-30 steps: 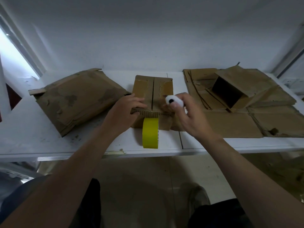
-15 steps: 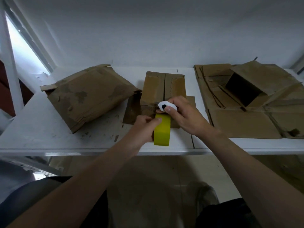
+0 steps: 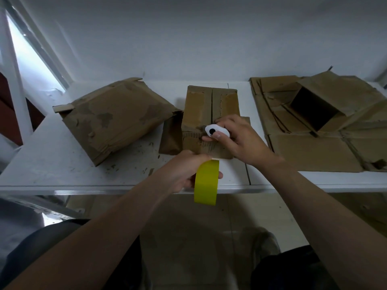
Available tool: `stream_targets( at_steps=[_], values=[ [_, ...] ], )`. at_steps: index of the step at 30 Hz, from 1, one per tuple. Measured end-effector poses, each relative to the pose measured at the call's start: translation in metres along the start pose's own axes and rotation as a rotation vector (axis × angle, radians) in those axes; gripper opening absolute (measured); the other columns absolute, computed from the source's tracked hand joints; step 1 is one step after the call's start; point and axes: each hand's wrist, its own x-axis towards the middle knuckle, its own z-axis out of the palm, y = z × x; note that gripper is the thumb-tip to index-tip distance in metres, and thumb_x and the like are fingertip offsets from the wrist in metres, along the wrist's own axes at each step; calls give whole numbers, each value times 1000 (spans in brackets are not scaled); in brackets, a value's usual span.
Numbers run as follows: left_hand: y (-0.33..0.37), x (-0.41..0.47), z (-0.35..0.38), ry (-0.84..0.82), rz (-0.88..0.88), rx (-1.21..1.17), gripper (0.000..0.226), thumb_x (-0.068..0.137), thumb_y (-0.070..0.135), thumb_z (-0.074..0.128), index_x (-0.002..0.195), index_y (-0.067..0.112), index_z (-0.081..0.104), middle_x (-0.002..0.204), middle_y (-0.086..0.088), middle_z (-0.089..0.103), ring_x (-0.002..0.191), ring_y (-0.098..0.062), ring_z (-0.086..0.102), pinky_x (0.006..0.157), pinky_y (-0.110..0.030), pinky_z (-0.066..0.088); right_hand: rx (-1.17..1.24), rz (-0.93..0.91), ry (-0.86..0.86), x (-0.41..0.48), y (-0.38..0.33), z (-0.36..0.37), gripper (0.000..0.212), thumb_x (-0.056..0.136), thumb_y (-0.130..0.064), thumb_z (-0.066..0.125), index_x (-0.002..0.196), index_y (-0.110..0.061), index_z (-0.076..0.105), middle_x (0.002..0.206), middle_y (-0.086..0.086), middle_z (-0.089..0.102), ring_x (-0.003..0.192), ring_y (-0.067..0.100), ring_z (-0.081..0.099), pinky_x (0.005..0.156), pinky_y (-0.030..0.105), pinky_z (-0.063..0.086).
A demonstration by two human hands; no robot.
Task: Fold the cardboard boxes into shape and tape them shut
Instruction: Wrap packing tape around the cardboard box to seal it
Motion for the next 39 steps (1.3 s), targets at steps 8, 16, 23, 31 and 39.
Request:
stream_targets(
  at_steps=[8,16,23,31,39],
  values=[
    [-7,9,-3,107,126,-80,28,98,23,66,124,13,65,110,-13,73,83,-23,77,61,-33,61,-68,-59,-76,8,-17,-16,25,97,-40,64,116,-26,72,108,-7,68,99,10,58,78,30,49],
    [-11,12,-1,100,151,-105,24,97,22,67,121,16,68,110,-12,73,83,-24,77,61,-32,60,-107,-63,-140,0,-25,-29,19,86,-29,77,105,-27,80,110,-3,75,123,17,59,88,35,51],
    [-14,14,-1,97,150,-96,17,97,23,68,113,20,71,105,-10,75,82,-22,77,62,-33,61,-261,-50,-136,2,-34,-26,21,86,-41,74,106,-36,79,116,-2,73,125,19,56,82,33,45],
    [-11,16,-2,104,155,-97,18,97,21,67,114,18,72,102,-9,75,78,-21,77,57,-31,59,-248,46,-277,5,-37,-36,18,85,-28,79,102,-25,81,128,4,69,135,16,49,101,33,43],
    [-12,17,-6,87,112,-30,10,94,19,70,104,19,73,87,-3,78,76,-19,77,56,-32,59,-149,79,-367,2,-21,-50,7,81,-20,83,79,-24,77,117,-6,72,136,-10,27,101,11,32]
  ],
)
